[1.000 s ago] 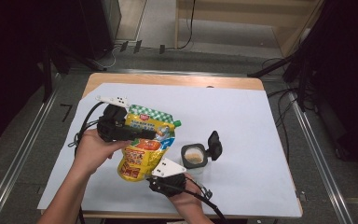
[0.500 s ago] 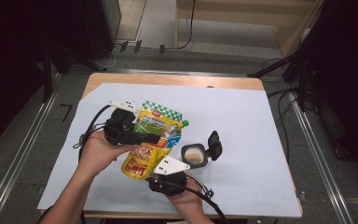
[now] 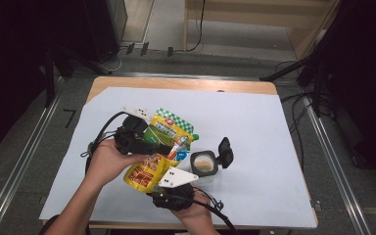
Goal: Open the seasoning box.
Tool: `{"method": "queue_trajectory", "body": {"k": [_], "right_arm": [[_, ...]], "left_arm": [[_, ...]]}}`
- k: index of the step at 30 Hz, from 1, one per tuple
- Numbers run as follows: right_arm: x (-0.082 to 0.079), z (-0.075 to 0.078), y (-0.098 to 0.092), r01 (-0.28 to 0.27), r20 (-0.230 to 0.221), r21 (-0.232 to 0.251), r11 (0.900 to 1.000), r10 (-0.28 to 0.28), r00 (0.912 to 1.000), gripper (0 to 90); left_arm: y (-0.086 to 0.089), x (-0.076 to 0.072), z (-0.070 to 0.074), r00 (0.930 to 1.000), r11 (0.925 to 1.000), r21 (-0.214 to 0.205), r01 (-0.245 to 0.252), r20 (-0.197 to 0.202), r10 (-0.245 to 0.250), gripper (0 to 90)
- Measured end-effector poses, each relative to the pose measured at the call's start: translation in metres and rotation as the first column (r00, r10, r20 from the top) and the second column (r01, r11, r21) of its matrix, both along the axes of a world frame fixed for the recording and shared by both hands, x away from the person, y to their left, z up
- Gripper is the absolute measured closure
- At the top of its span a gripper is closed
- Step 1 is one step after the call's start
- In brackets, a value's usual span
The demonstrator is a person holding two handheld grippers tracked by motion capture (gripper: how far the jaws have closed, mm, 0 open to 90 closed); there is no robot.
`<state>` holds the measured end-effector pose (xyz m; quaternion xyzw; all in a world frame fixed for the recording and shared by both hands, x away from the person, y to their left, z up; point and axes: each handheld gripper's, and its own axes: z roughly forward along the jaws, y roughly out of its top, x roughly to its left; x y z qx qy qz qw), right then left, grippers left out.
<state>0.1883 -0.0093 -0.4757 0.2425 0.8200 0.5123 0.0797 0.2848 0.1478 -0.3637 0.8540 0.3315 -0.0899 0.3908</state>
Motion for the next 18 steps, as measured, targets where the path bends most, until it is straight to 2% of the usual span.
{"method": "queue_trajectory", "body": {"k": [3, 6, 11, 14, 15, 18], "right_arm": [[-0.003, 0.001, 0.002, -0.008, 0.009, -0.011, 0.9999, 0.008, 0.9999, 55.4], [-0.005, 0.001, 0.002, -0.008, 0.037, -0.033, 0.9994, 0.009, 0.9993, 55.0], [-0.006, 0.002, 0.002, -0.023, 0.012, -0.025, 0.9994, 0.024, 0.9996, 53.7], [-0.007, 0.002, 0.004, -0.036, 0.013, -0.033, 0.9988, 0.037, 0.9992, 52.5], [-0.010, 0.002, 0.006, -0.040, 0.026, -0.047, 0.9981, 0.041, 0.9988, 51.8], [-0.011, 0.001, 0.007, -0.041, 0.016, -0.047, 0.9980, 0.042, 0.9990, 51.9]], "left_arm": [[-0.002, 0.000, -0.001, 0.9999, 1.0000, 0.003, 0.005, -0.015, -0.005, 75.4], [-0.005, 0.000, -0.001, 0.9997, 0.9999, 0.005, 0.009, -0.021, -0.009, 75.8], [-0.010, 0.001, -0.003, 0.9994, 0.9997, 0.012, 0.019, -0.030, -0.019, 75.9], [-0.015, 0.000, -0.004, 0.9987, 0.9990, 0.020, 0.040, -0.032, -0.039, 75.9], [-0.017, 0.000, -0.005, 0.9985, 0.9988, 0.021, 0.044, -0.034, -0.043, 75.7], [-0.020, 0.001, -0.007, 0.9974, 0.9983, 0.025, 0.053, -0.050, -0.052, 75.7]]}}
